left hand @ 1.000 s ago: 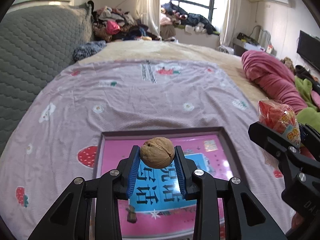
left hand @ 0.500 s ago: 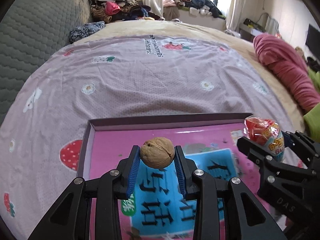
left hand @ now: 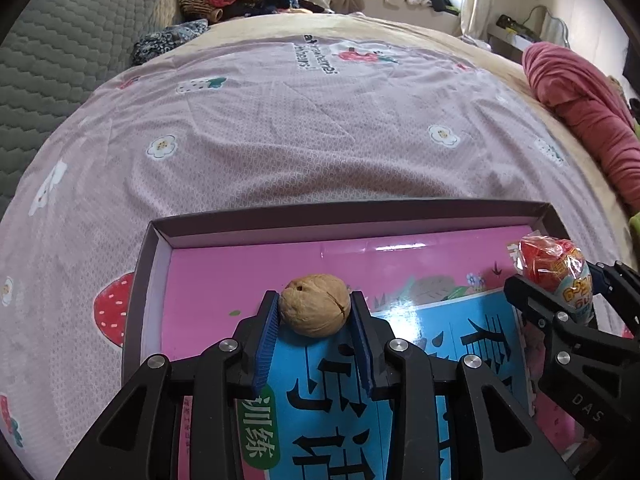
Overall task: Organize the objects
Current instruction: 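Carry the walnut and Kinder egg into the tray with both grippers, then open both grippers to release the walnut and egg in the tray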
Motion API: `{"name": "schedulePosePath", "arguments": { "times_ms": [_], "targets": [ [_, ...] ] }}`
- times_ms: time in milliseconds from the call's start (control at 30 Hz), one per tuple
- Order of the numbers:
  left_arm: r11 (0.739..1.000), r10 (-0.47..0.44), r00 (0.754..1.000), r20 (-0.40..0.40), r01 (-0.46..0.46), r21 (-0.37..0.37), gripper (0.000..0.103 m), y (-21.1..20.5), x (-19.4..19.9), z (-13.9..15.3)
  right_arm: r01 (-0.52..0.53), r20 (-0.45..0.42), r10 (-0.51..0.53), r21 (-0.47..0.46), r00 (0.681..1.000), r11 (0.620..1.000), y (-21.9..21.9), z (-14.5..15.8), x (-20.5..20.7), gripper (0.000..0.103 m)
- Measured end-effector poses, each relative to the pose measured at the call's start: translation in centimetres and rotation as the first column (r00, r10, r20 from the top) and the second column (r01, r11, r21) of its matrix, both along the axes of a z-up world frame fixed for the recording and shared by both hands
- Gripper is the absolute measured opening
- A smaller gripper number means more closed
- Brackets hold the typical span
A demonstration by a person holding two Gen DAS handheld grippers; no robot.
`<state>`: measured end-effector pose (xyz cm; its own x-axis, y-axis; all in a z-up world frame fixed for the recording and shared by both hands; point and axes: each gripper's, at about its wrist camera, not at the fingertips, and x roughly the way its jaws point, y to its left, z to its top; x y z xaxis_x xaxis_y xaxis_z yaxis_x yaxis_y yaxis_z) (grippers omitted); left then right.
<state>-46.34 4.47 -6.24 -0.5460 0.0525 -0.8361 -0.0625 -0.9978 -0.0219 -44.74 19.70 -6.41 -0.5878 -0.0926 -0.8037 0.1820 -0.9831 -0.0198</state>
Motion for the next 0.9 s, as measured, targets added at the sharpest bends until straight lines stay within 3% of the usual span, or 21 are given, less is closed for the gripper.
{"name": "schedulePosePath", "arguments": {
  "times_ms": [67,233,333,433,567,800,867,900],
  "targets": [
    [1.0,0.002,1.0,0.0,-0.002,-0.007,0.039,0.0,-0.1,-0.1,0.008,0.019,-0.009,0.012,1.0,1.0,0.1,-0.4,-0.1,0.056],
    [0.999,0.027,1.0,0.013,-0.026,-0.028,0.075,-0.5,-0.5,-0.3,0.013,0.038,-0.012,-0.002,0.999,1.0,0.2,-0.6,-0.2,0.06],
    [0.999,0.034,0.999,0.035,-0.034,0.0,0.078,-1.2,-0.6,-0.3,0.022,0.021,-0.021,-0.026,1.0,0.999,0.6,-0.2,-0.1,0.071],
    [0.999,0.035,0.999,0.041,-0.034,-0.027,0.078,-1.2,-0.5,-0.1,0.033,-0.019,-0.034,-0.049,0.999,0.998,1.0,0.7,0.4,0.074],
    [0.999,0.017,1.0,-0.003,-0.017,-0.052,0.081,-1.2,0.6,1.6,0.041,-0.067,-0.048,-0.095,0.997,0.995,1.8,2.3,1.3,0.081],
    [1.0,0.012,1.0,-0.025,-0.012,0.006,0.084,-1.9,2.3,5.1,0.03,-0.121,-0.045,-0.121,0.992,0.992,2.1,5.1,3.4,0.085],
    [1.0,0.016,0.999,-0.037,-0.015,0.027,0.089,-2.1,3.1,6.2,0.024,-0.136,-0.041,-0.125,0.99,0.992,2.1,6.0,4.4,0.087],
    [0.999,0.015,0.999,-0.045,-0.014,0.031,0.097,-2.1,3.5,6.7,0.021,-0.14,-0.039,-0.128,0.989,0.992,2.0,6.4,5.1,0.088]
  ]
}}
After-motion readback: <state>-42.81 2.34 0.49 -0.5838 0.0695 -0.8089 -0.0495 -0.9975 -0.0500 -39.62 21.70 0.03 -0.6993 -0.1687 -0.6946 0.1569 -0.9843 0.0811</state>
